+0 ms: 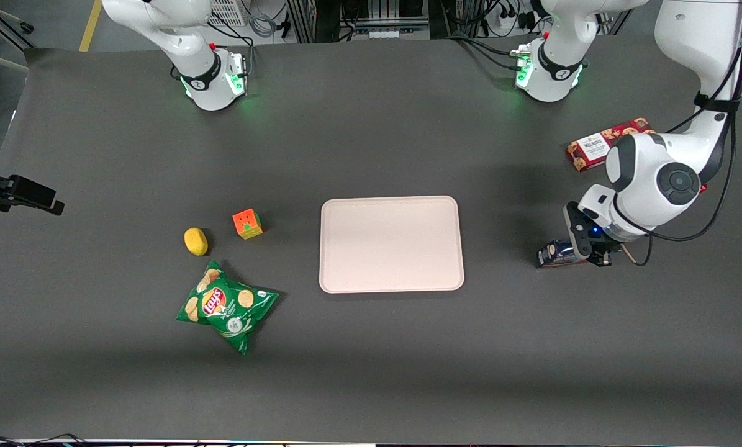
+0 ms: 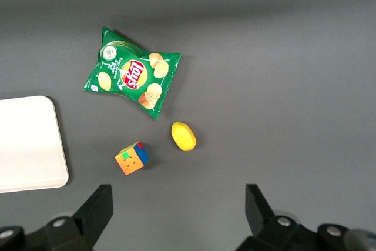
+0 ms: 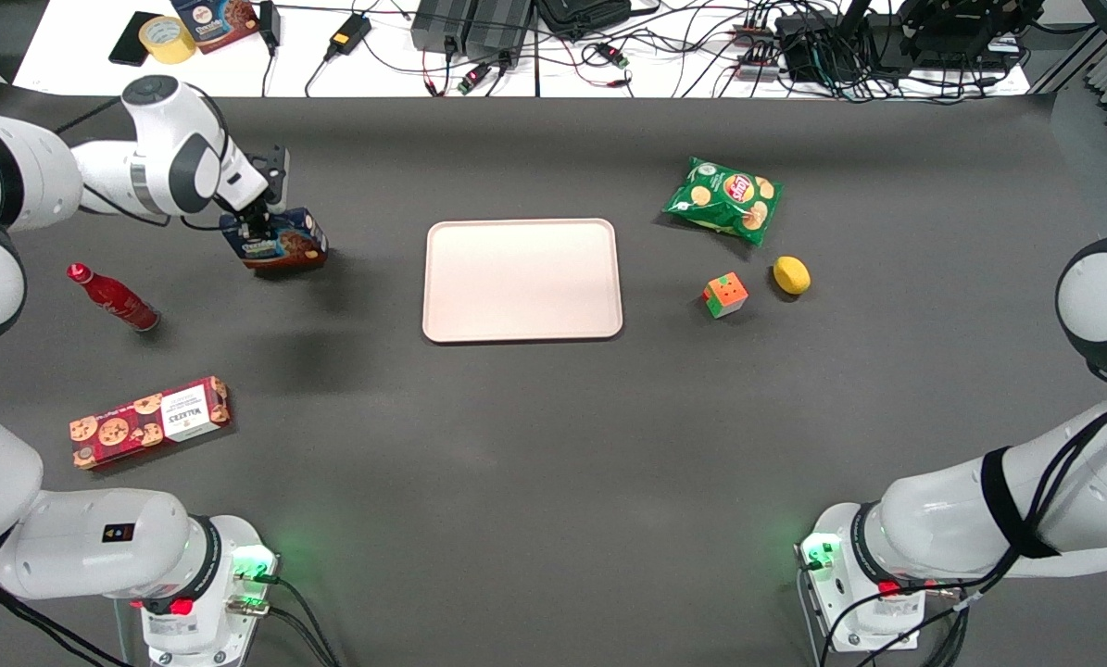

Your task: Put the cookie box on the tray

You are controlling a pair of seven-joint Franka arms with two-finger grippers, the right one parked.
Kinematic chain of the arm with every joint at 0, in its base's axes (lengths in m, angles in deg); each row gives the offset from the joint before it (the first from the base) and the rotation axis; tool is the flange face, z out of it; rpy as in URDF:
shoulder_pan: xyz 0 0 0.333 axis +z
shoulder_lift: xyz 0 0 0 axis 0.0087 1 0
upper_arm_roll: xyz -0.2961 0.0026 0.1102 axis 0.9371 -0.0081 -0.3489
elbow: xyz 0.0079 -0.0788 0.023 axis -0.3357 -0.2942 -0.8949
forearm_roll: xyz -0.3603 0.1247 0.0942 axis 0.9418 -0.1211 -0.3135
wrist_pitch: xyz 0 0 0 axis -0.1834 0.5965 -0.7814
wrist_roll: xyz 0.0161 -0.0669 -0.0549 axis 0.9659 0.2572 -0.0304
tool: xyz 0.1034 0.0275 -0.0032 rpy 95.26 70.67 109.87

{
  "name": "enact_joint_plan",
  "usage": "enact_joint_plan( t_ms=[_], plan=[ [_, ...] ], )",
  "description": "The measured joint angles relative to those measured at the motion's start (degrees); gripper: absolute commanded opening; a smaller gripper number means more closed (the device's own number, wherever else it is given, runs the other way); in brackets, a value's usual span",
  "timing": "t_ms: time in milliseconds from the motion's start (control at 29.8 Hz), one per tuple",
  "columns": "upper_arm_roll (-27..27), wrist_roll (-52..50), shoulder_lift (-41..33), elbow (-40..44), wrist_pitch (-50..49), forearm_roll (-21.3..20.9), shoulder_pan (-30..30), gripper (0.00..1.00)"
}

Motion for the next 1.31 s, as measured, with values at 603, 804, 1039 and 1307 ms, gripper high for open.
enact_joint_plan(
  t_ms=[603,804,1039,1307],
  plan=[
    [0.54,-3.79,0.03,19.04,-20.94,0.04,-0.06,0.00],
    [1.09,-5.61,-0.05,23.56,-27.15,0.08,-0.09,0.00],
    [2.77,-9.93,-1.20,30.56,-39.53,0.13,-0.14,0.00],
    [5.02,-13.21,-4.06,35.49,-45.25,0.17,-0.27,0.00]
  ],
)
